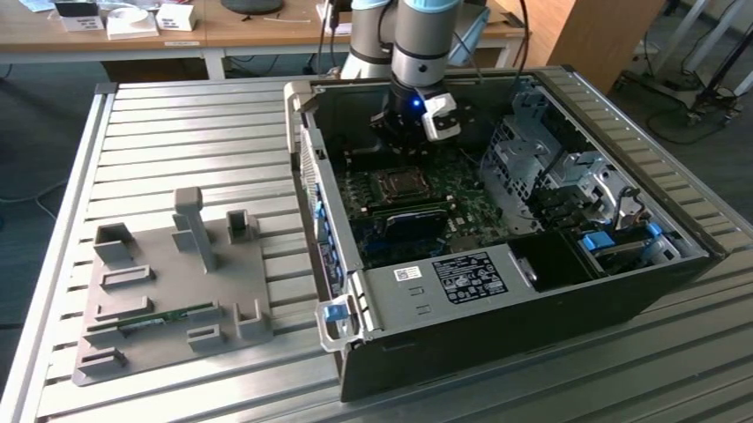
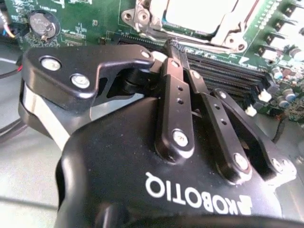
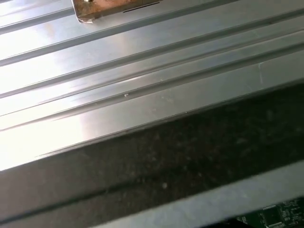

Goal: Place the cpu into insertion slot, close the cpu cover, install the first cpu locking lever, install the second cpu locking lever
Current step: 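Install the first cpu locking lever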

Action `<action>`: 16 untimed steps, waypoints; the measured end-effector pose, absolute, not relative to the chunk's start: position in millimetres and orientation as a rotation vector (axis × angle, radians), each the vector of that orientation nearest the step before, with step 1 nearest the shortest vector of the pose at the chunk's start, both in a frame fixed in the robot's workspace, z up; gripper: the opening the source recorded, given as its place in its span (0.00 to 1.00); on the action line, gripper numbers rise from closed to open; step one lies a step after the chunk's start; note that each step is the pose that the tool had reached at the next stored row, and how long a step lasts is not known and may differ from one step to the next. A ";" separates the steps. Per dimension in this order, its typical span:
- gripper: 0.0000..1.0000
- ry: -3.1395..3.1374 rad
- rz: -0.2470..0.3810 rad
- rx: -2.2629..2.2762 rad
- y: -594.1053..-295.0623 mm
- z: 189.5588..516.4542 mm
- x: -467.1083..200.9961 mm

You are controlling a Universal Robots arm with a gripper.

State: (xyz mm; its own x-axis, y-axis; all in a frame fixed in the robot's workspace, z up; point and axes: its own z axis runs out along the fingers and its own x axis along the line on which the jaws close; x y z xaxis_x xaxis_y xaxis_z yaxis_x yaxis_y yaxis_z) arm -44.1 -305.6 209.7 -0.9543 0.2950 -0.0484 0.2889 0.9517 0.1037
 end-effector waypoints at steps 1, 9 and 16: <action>0.11 3.041 0.147 0.455 -305.7 211.9 -44.1; 0.11 3.041 0.142 0.455 -305.8 219.1 -44.1; 0.11 3.040 0.132 0.455 -313.3 219.2 -44.1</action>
